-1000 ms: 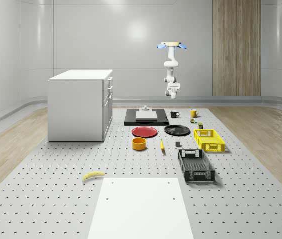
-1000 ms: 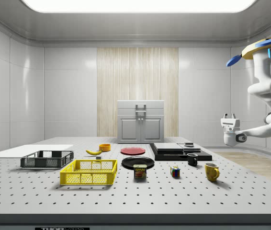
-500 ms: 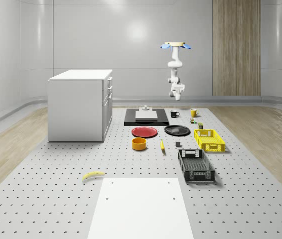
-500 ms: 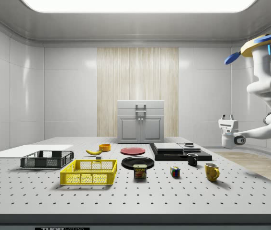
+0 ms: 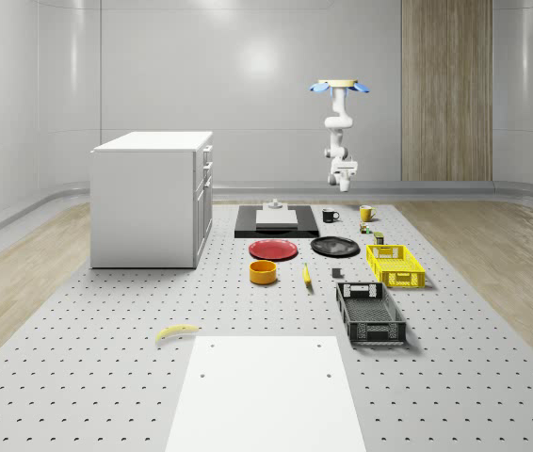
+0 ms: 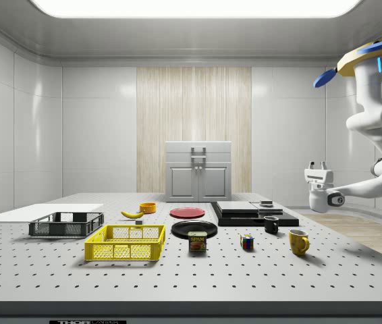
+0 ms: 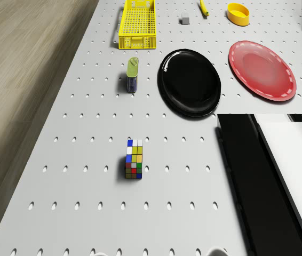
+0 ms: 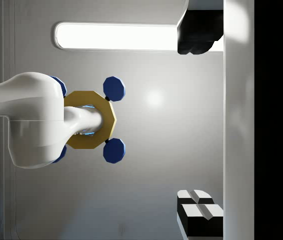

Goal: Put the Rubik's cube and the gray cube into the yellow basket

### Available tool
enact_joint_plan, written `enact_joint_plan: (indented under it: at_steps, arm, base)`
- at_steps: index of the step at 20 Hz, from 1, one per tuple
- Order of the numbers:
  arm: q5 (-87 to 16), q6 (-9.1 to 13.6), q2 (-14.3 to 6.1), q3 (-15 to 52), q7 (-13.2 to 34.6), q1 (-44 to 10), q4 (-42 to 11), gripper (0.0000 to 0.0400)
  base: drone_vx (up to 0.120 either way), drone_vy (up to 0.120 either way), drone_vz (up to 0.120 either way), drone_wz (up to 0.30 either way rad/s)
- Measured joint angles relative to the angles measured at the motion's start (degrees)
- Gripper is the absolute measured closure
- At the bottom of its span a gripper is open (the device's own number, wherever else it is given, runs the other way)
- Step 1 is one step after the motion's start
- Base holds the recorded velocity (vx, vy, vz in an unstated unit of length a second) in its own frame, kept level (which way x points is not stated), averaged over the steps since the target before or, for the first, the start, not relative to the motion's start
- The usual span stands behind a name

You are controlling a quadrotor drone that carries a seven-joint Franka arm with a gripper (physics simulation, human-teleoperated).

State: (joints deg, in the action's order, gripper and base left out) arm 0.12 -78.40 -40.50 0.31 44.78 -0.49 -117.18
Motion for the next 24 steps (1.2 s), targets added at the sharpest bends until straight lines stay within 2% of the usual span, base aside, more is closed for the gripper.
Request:
enact_joint_plan:
  at_steps: [10, 24]
  arm:
    - [-0.3, -0.4, -0.3, 0.2, 0.0, -0.1, -0.3, 0.0]
    - [-3.6, -1.1, -0.7, 2.6, 0.4, -0.8, -0.8, 0.0]
  base:
    - [0.12, 0.116, 0.0, 0.0]
    - [0.12, 0.0, 0.0, 0.0]
